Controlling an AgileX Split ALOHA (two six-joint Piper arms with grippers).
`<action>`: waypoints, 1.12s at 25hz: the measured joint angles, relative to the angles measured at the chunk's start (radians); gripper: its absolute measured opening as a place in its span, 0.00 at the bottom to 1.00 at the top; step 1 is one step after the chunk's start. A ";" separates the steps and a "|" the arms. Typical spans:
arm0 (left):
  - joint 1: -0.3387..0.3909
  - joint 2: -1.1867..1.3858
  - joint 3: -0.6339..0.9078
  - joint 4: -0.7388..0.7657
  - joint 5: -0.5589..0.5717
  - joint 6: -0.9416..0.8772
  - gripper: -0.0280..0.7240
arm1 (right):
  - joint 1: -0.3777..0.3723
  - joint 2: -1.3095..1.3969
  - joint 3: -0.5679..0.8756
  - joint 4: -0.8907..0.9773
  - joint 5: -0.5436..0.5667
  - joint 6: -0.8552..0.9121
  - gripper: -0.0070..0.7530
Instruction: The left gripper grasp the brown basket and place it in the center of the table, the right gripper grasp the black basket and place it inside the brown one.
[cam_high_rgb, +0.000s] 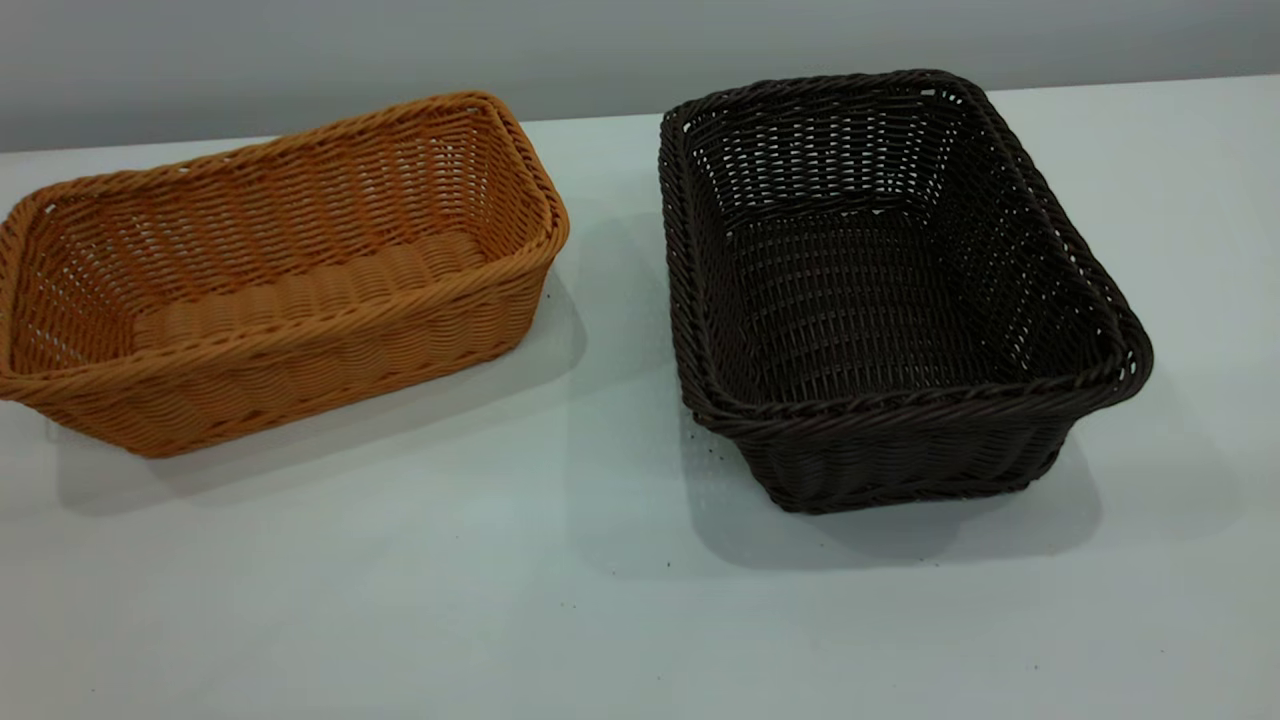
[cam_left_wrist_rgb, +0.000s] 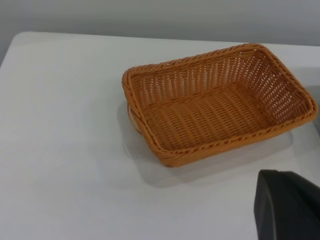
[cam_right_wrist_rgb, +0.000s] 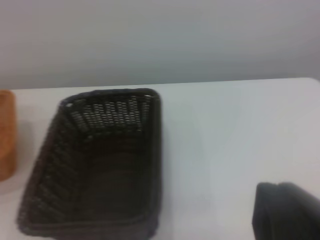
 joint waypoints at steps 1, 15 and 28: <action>0.000 0.011 -0.003 -0.001 0.000 0.000 0.04 | 0.000 0.008 0.000 0.010 0.000 -0.007 0.01; -0.044 0.201 -0.172 -0.054 -0.005 0.140 0.04 | 0.000 0.142 0.000 0.241 -0.075 -0.202 0.09; -0.050 0.591 -0.191 -0.053 -0.103 0.463 0.07 | 0.000 0.551 -0.097 0.511 -0.074 -0.502 0.43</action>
